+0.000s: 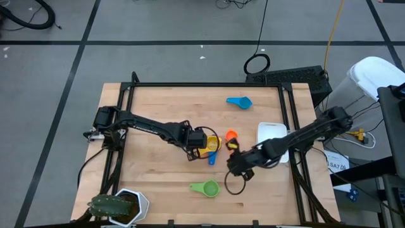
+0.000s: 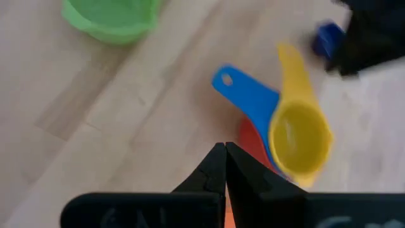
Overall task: Nest measuring cups in basket
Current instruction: Stack the yellow measuring cup on top of the blue measuring cup
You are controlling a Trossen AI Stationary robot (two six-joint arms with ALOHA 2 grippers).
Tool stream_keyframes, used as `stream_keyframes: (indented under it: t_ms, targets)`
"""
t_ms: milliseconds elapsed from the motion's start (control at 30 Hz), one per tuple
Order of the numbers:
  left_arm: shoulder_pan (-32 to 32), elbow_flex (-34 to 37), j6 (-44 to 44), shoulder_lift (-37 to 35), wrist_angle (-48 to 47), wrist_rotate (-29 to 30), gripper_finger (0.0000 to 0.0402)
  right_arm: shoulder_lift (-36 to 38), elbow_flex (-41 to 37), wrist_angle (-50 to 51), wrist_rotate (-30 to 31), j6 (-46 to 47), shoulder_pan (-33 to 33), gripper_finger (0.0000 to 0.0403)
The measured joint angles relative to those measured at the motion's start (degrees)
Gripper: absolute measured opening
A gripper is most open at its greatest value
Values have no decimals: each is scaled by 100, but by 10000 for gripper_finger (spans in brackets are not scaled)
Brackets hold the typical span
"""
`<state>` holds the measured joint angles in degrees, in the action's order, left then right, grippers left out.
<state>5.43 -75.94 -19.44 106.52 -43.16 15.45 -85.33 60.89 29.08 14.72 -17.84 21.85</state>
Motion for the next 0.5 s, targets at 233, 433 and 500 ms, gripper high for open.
stream_keyframes:
  t_ms: [233, 433, 500]
  targets:
    - [0, 2, 297, 0, 6, -52, 93, -953, 892, 679, -453, -494, -215, 0]
    - [0, 31, 426, 0, 22, -56, 93, -1454, 998, 473, -605, -852, -241, 0]
    - [-11, 124, 433, 0, 57, -56, 93, -1581, 998, 467, -614, -881, -241, 0]
